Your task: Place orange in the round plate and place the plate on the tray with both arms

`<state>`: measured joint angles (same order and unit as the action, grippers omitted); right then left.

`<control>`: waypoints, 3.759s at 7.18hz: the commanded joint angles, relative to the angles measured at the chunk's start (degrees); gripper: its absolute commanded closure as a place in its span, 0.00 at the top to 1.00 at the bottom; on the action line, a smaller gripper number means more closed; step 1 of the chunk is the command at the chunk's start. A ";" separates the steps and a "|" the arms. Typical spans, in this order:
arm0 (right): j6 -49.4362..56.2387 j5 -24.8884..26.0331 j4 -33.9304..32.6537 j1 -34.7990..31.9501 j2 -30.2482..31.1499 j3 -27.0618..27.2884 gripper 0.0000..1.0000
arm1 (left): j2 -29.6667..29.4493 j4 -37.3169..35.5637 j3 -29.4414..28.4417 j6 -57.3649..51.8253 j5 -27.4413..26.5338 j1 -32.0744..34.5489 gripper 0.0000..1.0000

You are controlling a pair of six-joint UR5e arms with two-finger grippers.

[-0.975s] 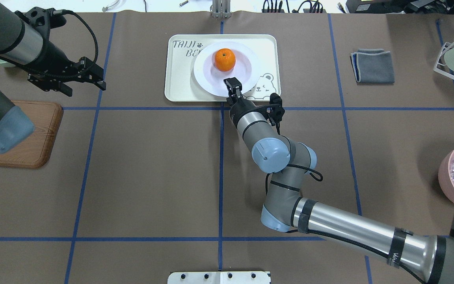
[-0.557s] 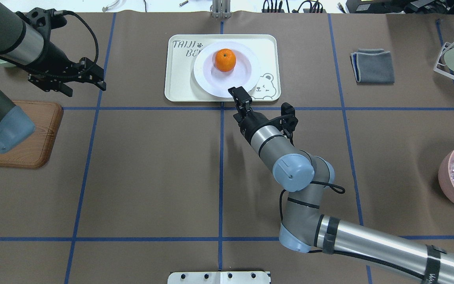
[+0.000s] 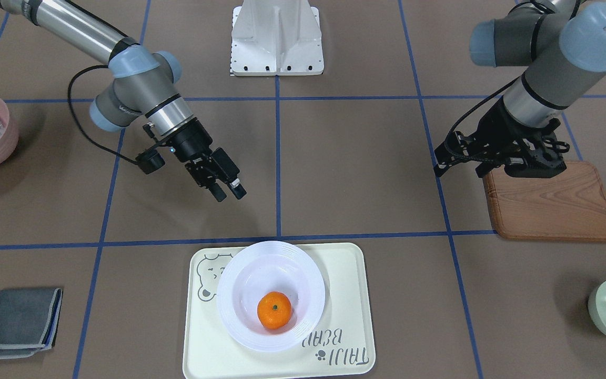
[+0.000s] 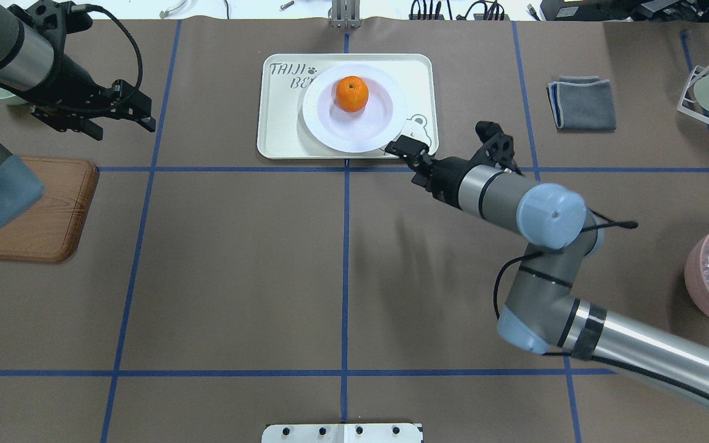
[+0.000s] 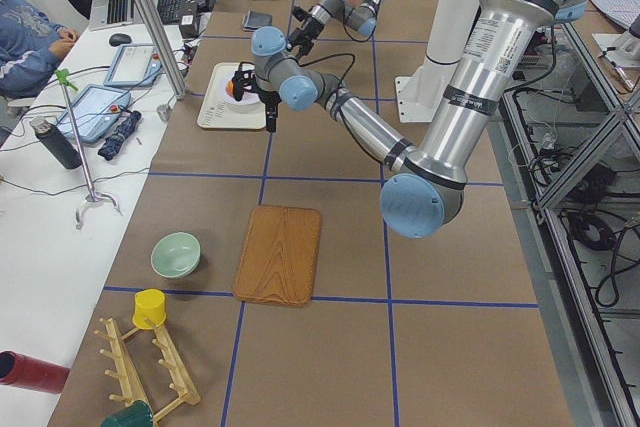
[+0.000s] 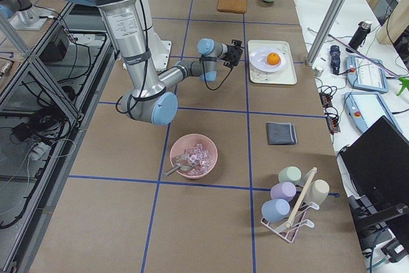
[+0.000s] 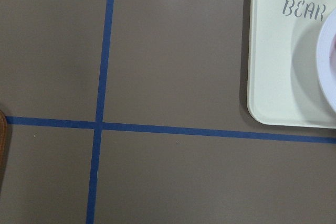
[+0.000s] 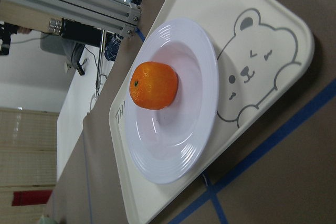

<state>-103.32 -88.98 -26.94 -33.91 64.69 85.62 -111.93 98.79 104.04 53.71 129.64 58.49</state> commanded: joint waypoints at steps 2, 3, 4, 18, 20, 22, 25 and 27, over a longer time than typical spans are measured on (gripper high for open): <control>27.64 -26.86 -14.39 -18.14 0.44 0.86 1.00 | 4.77 0.00 0.89 -11.73 0.00 5.48 0.98; 36.87 -33.04 -19.85 -23.69 1.13 1.64 1.00 | 6.96 0.00 0.98 -16.39 0.00 7.32 0.98; 45.14 -36.76 -24.43 -27.57 3.40 3.13 1.00 | 9.86 0.00 0.90 -23.05 -0.09 9.87 0.98; 116.07 -42.60 -72.63 -53.37 18.36 12.10 1.00 | 17.97 -14.51 -9.83 -61.88 3.78 26.24 0.98; 116.07 -42.51 -74.74 -53.28 17.93 12.11 1.00 | 18.59 -14.33 -9.30 -62.32 4.48 26.24 0.98; 115.89 -42.86 -77.37 -52.66 17.14 12.11 1.00 | 18.68 -14.24 -9.21 -62.41 5.18 26.24 0.98; 115.63 -43.21 -83.86 -52.49 14.60 12.20 1.00 | 18.68 -13.36 -9.38 -63.63 5.36 26.33 0.98; 115.28 -43.47 -83.97 -52.49 14.59 12.46 1.00 | 18.59 -13.45 -9.47 -63.90 5.36 26.24 0.98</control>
<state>12.19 -132.31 -110.45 -86.40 79.43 97.94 -93.28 85.39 94.62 -10.08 135.00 84.79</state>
